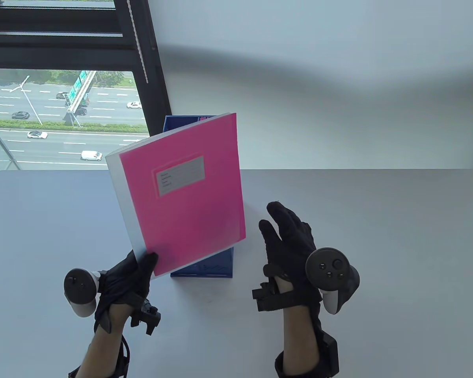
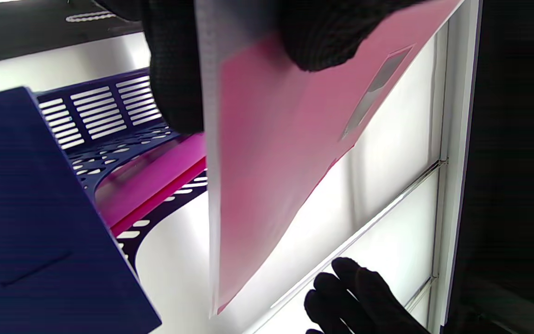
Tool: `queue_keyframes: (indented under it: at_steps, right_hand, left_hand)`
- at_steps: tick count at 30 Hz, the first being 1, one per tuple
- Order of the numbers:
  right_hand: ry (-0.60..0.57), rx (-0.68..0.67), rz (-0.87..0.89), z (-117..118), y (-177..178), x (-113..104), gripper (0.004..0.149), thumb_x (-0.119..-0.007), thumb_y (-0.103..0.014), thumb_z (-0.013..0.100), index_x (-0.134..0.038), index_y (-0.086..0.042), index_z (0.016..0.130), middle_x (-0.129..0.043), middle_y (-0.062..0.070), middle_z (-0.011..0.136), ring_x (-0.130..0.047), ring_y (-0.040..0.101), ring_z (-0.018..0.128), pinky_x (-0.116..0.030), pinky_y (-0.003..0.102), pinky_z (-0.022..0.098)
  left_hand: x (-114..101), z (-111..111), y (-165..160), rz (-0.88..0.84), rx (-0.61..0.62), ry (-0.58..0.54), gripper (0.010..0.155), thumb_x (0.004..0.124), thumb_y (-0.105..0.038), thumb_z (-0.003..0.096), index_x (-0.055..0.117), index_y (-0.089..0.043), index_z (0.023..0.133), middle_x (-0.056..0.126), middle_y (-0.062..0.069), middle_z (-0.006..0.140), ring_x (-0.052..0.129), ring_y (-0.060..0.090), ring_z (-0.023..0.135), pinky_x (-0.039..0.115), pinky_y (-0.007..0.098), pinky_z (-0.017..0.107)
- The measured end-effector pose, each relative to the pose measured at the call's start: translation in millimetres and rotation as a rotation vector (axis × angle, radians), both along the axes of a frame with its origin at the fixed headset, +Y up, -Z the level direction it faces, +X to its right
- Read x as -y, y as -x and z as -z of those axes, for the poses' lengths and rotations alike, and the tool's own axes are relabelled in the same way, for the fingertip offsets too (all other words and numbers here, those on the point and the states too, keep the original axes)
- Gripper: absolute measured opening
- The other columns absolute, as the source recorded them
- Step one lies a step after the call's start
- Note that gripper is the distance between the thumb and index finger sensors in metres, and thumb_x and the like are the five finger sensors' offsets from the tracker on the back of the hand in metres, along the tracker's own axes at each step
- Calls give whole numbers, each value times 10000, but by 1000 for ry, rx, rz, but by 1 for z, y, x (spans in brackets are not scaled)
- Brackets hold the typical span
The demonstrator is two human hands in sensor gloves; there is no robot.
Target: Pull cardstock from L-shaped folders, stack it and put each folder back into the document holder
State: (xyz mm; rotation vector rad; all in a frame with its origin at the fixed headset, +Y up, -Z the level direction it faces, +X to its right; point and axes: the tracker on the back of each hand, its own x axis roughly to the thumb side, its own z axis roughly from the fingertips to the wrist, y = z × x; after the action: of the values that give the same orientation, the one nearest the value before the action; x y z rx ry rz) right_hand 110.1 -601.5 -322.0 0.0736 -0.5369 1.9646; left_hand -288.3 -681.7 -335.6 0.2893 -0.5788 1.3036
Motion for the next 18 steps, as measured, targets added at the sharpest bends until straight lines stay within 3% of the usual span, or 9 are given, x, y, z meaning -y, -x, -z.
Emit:
queue_keyframes:
  at_steps: [4,11,15,18]
  right_hand:
    - [82,-127,160,13,-7,17,601,-854,-497,584,-663,-231,1088,-722,66,1069,-746,351,935,-445,595,763]
    - [198,-260,288,32,-11,42,660,-869,-536,564,-645,-205,1090,-774,70,1027,-824,339,879,-495,591,746]
    - [264,-439,447,42,-7,56,595,-880,-513,567,-699,-214,1049,-852,37,949,-914,281,795,-546,563,737]
    - [272,-524,551,47,-4,62,421,-882,-412,582,-792,-247,959,-930,-17,848,-983,211,698,-592,528,730]
  left_hand:
    - [17,12,-3,-70,157,91,487,710,-368,578,819,-128,988,991,35,788,958,335,789,524,594,760]
    - [40,22,-14,-86,332,186,486,709,-367,581,816,-124,988,989,36,789,958,341,785,576,592,739]
    - [44,22,-22,-42,386,206,484,709,-368,582,817,-128,987,987,37,793,957,345,787,584,591,735]
    - [44,23,-27,13,427,213,480,707,-371,584,811,-139,991,977,37,808,951,342,798,583,597,734]
